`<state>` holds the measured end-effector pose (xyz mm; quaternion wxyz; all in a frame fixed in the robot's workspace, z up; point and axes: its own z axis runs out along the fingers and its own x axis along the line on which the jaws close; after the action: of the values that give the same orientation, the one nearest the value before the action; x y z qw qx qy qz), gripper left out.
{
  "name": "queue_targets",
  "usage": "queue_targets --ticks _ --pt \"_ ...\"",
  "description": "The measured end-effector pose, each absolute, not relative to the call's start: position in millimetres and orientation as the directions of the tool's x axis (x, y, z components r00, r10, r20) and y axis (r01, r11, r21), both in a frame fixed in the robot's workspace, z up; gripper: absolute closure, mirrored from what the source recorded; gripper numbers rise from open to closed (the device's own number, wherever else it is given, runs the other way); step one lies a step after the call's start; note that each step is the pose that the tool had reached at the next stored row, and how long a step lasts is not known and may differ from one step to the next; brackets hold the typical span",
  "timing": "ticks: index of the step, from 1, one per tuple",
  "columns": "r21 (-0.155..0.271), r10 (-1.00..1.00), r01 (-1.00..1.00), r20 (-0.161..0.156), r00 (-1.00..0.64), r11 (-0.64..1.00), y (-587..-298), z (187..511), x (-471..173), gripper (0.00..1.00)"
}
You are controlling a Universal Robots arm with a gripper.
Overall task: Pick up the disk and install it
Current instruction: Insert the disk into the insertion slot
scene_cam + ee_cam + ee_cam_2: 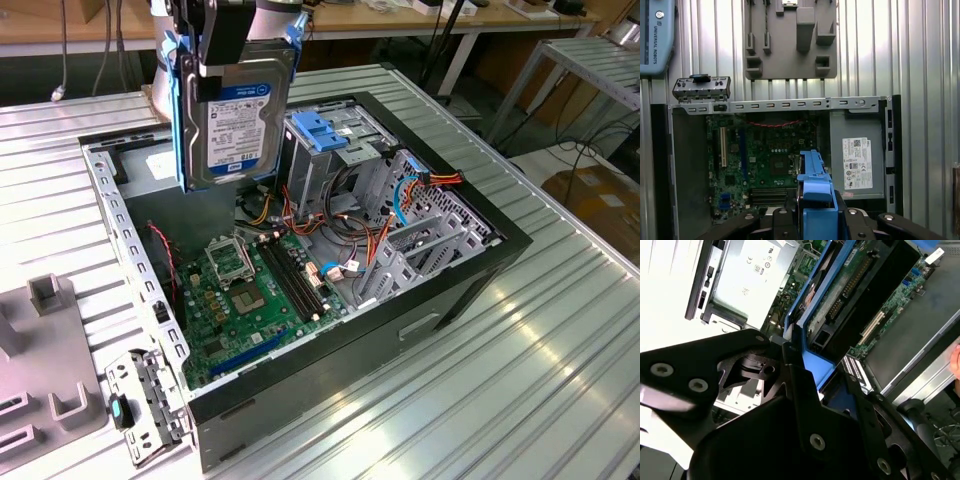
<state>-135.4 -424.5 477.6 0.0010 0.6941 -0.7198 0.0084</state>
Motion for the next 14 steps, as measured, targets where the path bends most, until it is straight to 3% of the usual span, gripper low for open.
queue_targets --ticks 14 --pt "-0.011 -0.999 -0.999 0.013 -0.036 0.036 -428.4 477.6 -135.4 0.63"
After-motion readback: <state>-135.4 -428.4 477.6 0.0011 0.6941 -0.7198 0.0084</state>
